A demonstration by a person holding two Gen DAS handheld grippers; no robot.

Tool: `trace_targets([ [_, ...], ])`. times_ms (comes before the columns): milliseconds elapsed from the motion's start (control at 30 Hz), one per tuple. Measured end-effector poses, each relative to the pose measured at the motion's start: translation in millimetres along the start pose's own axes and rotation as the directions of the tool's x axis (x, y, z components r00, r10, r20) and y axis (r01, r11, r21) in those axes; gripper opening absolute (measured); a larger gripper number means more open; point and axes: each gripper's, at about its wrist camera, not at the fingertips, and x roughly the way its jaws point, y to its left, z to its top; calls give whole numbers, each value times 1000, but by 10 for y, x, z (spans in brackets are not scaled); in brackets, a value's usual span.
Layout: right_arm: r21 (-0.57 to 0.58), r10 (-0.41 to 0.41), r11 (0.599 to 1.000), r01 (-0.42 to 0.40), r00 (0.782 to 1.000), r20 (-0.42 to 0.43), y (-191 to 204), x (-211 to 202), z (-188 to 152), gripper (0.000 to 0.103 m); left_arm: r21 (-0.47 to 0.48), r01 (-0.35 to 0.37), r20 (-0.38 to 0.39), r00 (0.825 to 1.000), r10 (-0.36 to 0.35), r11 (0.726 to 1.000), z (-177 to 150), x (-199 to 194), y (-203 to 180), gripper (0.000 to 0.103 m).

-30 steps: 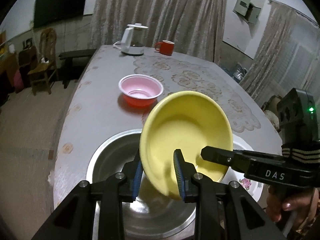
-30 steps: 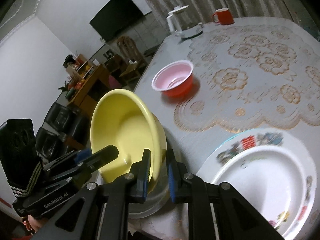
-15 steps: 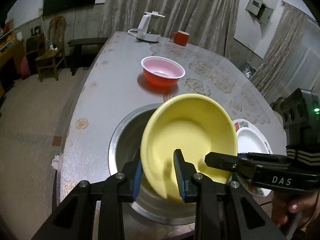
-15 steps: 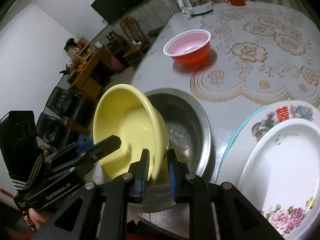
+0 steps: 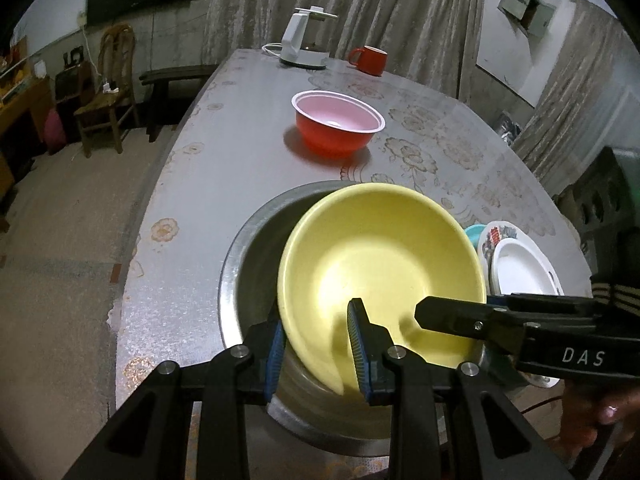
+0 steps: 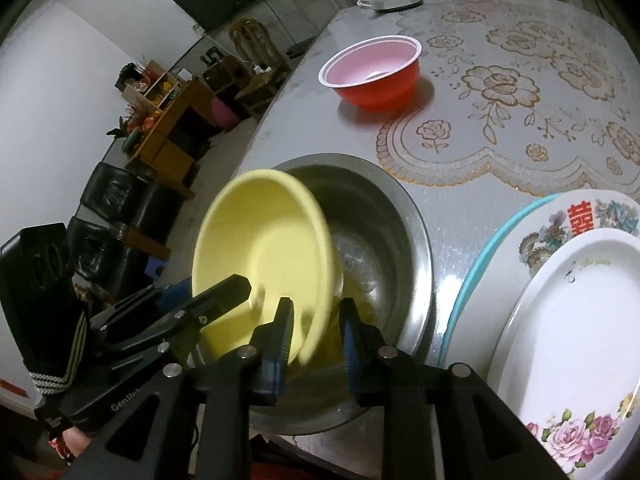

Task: Organize plates and bowls
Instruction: 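Lower the yellow bowl into the steel basin with the right tool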

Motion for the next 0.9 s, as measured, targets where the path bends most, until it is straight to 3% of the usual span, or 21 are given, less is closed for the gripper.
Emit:
trace_targets([
  [133,-11,-17,1000,17,1000,-9,37,7,0,30,8,-6,1,1000,6,1000,-12,12,-2,31],
  [533,-39,-72,997,71,997,-22,69,24,31,31,19,-14,2,1000,14,1000,-24,34,-20,31],
  [900,-11,-62,998,62,998,-34,68,-17,43,37,16,-9,0,1000,9,1000,-22,28,-23,31],
])
